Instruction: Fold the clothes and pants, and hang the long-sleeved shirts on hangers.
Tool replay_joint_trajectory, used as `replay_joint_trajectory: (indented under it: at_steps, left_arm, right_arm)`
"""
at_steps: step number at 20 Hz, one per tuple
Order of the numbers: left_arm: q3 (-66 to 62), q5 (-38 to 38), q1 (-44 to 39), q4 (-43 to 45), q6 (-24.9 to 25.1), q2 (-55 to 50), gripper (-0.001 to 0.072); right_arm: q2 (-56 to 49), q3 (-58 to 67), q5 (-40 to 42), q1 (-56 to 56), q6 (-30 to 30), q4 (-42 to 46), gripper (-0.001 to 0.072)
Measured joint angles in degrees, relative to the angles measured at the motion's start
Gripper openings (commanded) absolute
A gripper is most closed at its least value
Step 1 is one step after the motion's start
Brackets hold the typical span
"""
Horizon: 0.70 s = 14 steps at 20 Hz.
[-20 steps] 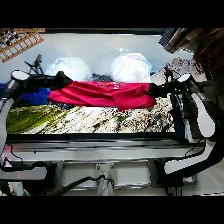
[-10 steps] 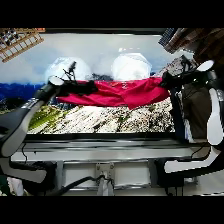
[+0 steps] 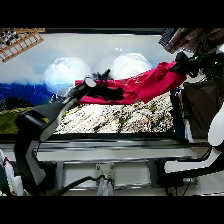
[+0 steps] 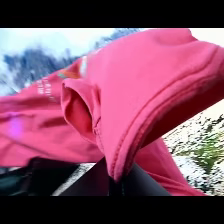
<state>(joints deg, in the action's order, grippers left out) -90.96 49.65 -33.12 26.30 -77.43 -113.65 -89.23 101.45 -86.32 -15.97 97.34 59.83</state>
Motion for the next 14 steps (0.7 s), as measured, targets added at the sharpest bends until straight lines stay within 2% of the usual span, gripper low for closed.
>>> replay_joint_trajectory:
  at_steps: [8, 14]
  left_arm:
    - [-19.04, 1.18, -4.28, 9.53, -14.49, -13.20, 0.0002]
    - [-23.23, 0.35, -5.16, 10.03, -20.02, -17.68, 0.0002]
  right_arm:
    - [0.00, 7.02, -3.54, 0.13, 5.73, -1.51, 0.0029]
    - [0.02, 9.51, -5.84, 0.24, 6.82, -2.43, 0.0029]
